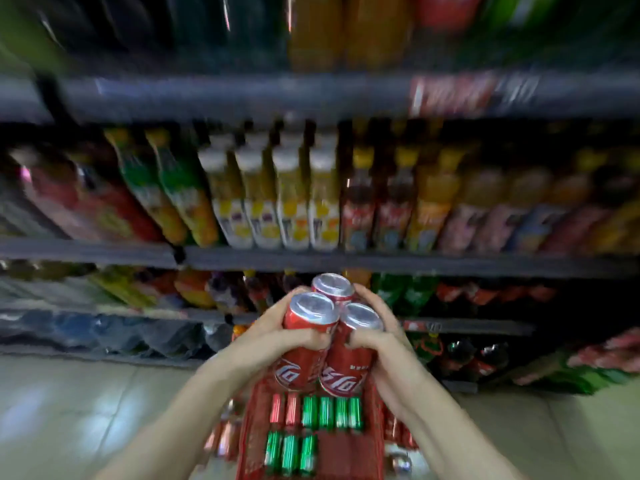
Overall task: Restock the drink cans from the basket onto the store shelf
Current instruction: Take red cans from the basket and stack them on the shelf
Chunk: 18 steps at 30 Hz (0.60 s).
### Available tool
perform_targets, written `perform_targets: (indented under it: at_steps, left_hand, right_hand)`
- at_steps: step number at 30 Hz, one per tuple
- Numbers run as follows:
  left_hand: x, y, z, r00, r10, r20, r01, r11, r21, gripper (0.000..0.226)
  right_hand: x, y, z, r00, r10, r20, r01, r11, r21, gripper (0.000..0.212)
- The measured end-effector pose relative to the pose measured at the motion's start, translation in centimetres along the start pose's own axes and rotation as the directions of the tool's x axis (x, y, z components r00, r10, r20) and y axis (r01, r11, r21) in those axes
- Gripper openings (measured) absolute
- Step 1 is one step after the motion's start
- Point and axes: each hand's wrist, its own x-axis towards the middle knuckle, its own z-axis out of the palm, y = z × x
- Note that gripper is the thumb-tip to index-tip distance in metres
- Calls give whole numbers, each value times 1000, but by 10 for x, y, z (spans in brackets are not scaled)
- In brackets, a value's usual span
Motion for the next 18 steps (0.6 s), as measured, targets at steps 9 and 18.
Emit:
perform_targets:
  at_steps: [9,18]
  left_hand:
    - [-137,316,42,893,442,86,-450,879,156,69]
    - [-197,483,56,680,732,42,-730,671,127,62]
  right_hand:
    - [-137,-305,108,861,-428,273,458,887,-55,71]
    - [-182,-477,180,667,-651,363,710,703,-44,75]
